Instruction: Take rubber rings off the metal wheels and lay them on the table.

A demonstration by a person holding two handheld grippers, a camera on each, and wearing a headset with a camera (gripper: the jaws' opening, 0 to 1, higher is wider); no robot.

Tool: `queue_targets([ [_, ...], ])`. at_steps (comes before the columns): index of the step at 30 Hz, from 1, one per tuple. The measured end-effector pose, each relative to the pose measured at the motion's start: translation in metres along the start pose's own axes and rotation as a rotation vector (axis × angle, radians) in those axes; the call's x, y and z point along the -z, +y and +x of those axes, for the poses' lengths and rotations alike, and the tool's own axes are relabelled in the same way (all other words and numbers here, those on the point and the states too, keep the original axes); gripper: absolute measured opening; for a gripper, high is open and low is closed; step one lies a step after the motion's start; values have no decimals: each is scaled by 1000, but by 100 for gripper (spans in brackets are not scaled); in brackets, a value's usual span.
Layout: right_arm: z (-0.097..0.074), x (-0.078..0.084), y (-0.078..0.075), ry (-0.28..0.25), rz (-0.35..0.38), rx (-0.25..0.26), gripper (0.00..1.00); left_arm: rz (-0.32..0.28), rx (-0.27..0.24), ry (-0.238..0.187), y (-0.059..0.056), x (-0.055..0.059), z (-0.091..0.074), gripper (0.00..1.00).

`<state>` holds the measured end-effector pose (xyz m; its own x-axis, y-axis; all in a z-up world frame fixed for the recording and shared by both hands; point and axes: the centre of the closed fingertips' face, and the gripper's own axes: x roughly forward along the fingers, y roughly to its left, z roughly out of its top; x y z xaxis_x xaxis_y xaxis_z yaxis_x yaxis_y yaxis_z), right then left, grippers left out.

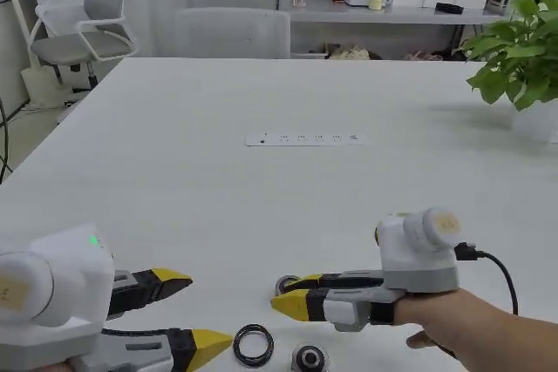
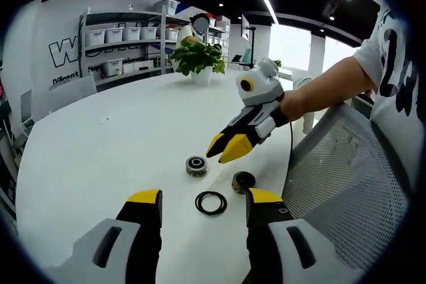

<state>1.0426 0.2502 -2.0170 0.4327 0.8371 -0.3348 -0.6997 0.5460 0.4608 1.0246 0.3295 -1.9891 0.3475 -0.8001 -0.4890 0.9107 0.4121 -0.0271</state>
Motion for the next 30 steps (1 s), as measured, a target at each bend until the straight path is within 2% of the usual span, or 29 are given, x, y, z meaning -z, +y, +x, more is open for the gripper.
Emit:
queue_targets([
  [4,-17,-11,-4,-45,5,25,25,0,0,-7,1,-2,-1,48],
  [12,-47,-21,-2,-78,-39,58,31,0,-3,-19,2,-7,-6,49],
  [30,-94,-6,5,-57,-186,149,54,3,-1,-39,-4,-14,-14,54],
])
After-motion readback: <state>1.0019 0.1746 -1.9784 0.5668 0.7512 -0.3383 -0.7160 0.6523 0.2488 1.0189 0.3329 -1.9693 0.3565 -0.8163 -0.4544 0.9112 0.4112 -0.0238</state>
